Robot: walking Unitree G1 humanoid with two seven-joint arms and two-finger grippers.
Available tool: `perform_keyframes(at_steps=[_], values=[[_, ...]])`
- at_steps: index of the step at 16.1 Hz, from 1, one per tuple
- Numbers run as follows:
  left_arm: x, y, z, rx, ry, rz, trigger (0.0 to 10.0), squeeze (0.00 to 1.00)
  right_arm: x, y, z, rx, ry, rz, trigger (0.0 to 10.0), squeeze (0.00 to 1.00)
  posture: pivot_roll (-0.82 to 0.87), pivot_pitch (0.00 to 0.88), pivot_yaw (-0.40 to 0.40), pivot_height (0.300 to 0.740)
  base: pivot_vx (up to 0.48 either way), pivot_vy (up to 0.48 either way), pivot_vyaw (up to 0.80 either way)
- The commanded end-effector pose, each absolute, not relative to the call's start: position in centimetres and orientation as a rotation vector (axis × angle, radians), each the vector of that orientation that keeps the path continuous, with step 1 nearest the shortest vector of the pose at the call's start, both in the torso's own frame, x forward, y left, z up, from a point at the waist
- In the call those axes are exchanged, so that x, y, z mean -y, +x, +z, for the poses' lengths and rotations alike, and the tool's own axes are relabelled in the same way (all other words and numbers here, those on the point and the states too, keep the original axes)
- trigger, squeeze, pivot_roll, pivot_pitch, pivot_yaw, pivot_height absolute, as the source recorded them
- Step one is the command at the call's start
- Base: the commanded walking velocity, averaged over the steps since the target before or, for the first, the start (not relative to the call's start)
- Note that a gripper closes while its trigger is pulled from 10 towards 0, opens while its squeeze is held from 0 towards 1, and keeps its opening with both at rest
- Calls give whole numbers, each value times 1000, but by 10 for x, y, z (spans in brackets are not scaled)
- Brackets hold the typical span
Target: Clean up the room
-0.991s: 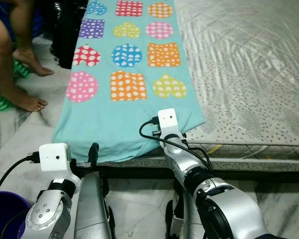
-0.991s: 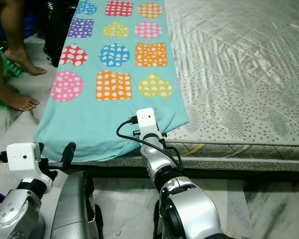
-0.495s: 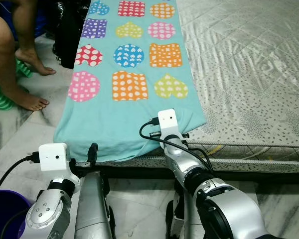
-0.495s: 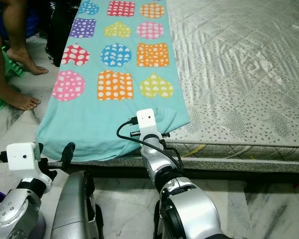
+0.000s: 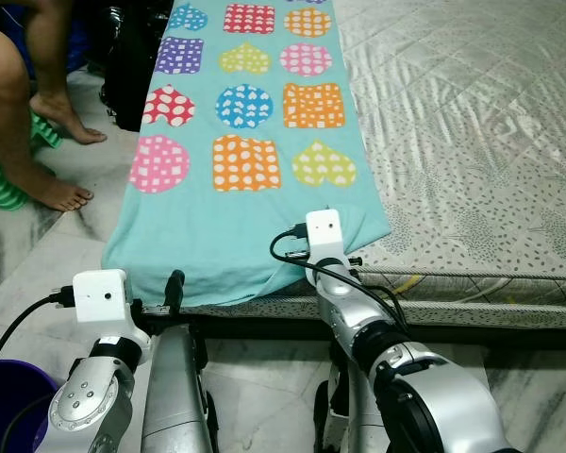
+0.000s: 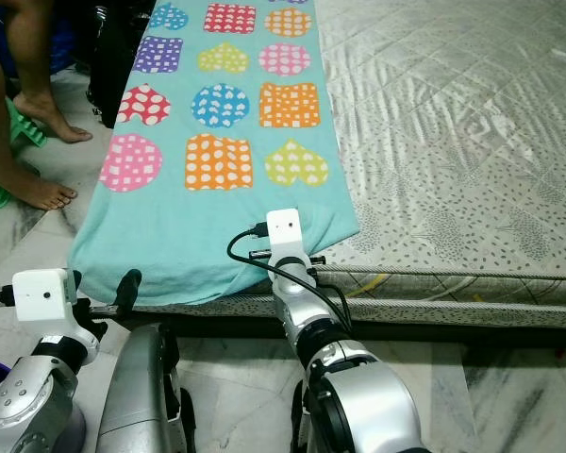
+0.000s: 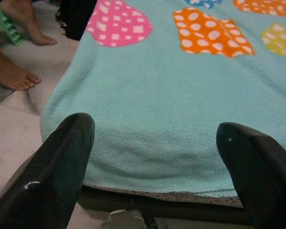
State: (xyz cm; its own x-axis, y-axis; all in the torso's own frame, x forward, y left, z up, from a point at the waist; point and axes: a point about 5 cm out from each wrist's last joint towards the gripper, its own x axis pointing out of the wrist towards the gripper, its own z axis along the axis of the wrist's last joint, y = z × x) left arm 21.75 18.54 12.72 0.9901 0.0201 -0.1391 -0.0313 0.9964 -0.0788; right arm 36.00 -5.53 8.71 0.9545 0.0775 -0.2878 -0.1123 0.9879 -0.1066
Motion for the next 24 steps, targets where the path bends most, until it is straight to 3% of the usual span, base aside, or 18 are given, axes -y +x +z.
perform_keyframes(at_steps=[1, 7, 16, 17, 18, 19, 24], values=[[-187, 216, 124, -155, -78, 39, 10000, 0, 59, 359, 85, -284, -92, 100, 0, 0, 131, 242, -15, 531, 0, 0, 0], [-186, 221, 122, -153, -93, 30, 10000, 0, 104, 332, 74, -208, 16, 162, 0, 0, 79, 240, 1, 531, 0, 0, 0], [-188, 223, 122, -147, -94, 27, 10000, 0, 130, 300, 85, -168, 47, 228, 0, 0, 63, 230, 1, 531, 0, 0, 0], [-188, 223, 122, -146, -94, 30, 10000, 0, 131, 296, 89, -162, 43, 252, 8510, 0, 59, 230, 1, 531, 0, 0, 0], [-188, 224, 122, -143, -96, 31, 10000, 0, 128, 295, 95, -142, 49, 275, 10000, 0, 50, 226, 2, 531, 0, 0, 0], [-183, 228, 123, -132, -106, 24, 10000, 0, 115, 298, 105, -81, 64, 308, 10000, 1000, 49, 220, 3, 531, 0, 0, 0], [-184, 227, 128, -119, -105, 21, 10000, 0, 70, 319, 118, -27, 132, 308, 10000, 1000, 91, 222, 6, 531, 0, 0, 0]])
